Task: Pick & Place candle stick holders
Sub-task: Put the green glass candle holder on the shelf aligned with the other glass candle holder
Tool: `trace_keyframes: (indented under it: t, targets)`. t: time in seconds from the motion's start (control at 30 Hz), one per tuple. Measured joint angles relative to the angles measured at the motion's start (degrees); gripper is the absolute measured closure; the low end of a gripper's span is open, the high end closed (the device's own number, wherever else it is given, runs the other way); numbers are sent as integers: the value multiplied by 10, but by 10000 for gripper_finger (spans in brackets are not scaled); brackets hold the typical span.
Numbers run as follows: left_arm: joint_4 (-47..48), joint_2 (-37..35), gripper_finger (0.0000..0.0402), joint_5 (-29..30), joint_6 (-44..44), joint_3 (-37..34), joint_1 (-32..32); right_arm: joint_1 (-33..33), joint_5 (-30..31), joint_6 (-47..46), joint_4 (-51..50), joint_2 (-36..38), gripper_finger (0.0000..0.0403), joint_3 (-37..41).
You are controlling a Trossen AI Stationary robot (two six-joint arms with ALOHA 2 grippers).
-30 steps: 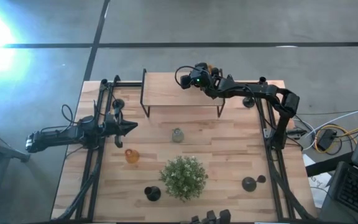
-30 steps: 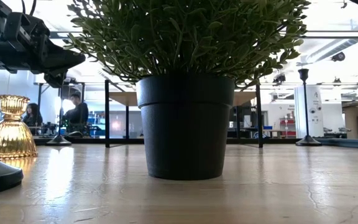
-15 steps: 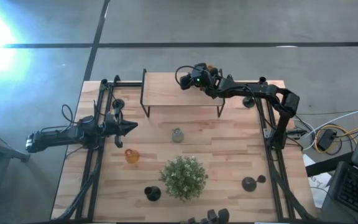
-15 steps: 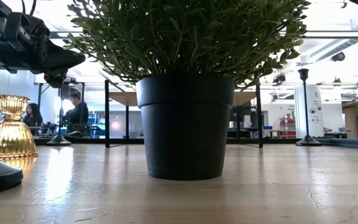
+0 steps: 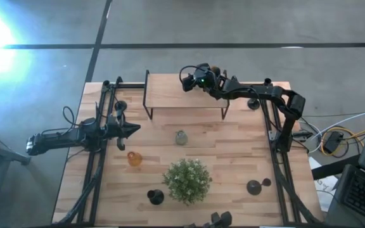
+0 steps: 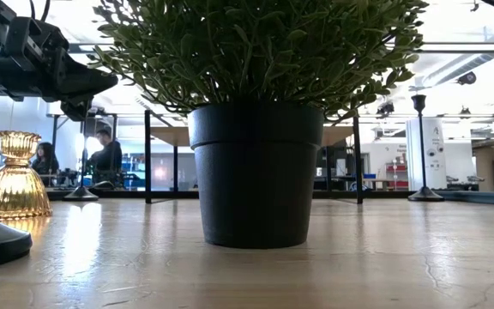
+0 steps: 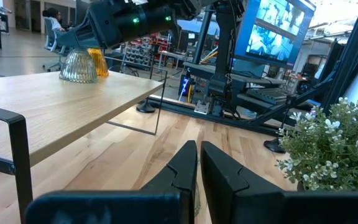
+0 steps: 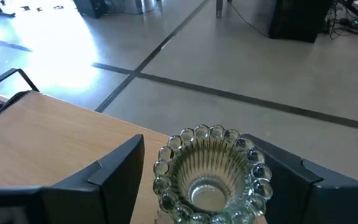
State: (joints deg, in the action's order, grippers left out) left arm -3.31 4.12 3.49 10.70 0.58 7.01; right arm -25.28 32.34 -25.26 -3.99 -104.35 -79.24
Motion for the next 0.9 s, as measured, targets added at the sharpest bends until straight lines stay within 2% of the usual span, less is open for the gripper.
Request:
trace_keyframes:
  t: [0.4, 0.67, 0.9]
  targets:
    - [0, 0, 376, 0, 0, 0, 0, 0, -8, -1, -18, 28, 106, 0]
    - [0, 0, 376, 0, 0, 0, 0, 15, -14, -8, -56, 79, 113, 0]
    - [0, 0, 376, 0, 0, 0, 0, 56, -23, 2, -84, 153, 121, 0]
